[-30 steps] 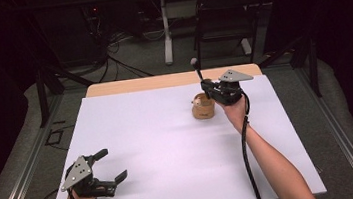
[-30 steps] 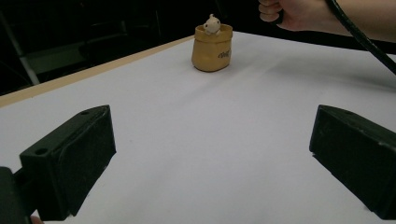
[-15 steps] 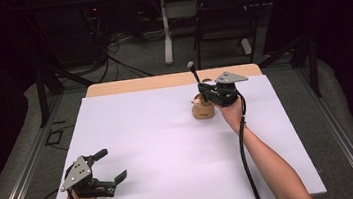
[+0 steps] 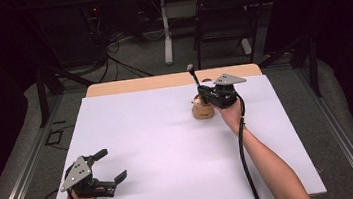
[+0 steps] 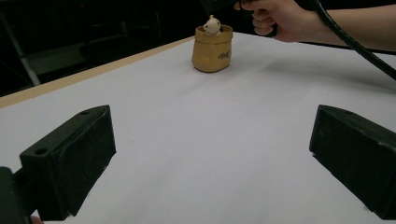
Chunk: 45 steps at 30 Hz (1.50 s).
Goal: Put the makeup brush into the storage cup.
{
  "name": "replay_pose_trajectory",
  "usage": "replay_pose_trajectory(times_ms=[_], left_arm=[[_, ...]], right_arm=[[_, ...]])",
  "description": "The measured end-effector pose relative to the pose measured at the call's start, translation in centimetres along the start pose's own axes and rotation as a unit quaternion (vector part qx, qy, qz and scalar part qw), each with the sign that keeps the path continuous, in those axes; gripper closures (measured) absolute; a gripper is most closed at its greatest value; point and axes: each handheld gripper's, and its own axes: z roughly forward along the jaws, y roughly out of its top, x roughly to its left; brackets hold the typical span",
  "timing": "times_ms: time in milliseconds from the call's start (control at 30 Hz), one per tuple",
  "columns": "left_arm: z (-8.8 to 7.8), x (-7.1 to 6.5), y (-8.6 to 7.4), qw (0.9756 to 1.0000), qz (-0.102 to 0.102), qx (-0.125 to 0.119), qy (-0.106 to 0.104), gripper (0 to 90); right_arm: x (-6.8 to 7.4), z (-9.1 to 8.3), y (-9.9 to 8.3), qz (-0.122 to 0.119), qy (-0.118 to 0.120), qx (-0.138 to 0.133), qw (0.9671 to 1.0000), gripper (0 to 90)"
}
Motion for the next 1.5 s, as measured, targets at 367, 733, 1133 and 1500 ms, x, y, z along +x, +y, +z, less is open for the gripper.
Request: replay_pose_trajectory(times_ms=[367, 733, 1133, 1500], left_arm=[[0.0, 0.0, 0.0, 1.0000, 0.001, 0.001, -0.001, 0.3], [0.0, 0.0, 0.0, 1.0000, 0.001, 0.001, -0.001, 0.3], [0.0, 0.0, 0.0, 1.0000, 0.000, 0.001, -0.003, 0.3], [0.1, 0.0, 0.0, 1.0000, 0.001, 0.004, -0.005, 0.2]], right_arm=[[0.0, 0.2, -0.4, 0.001, -0.001, 0.005, 1.0000, 79.0], [-0.2, 0.1, -0.6, 0.002, -0.004, 0.011, 0.9999, 78.9], [-0.2, 0.1, -0.8, 0.002, -0.005, 0.016, 0.9999, 77.4], [-1.3, -1.5, -0.4, 0.034, -0.017, 0.021, 0.9990, 27.8]])
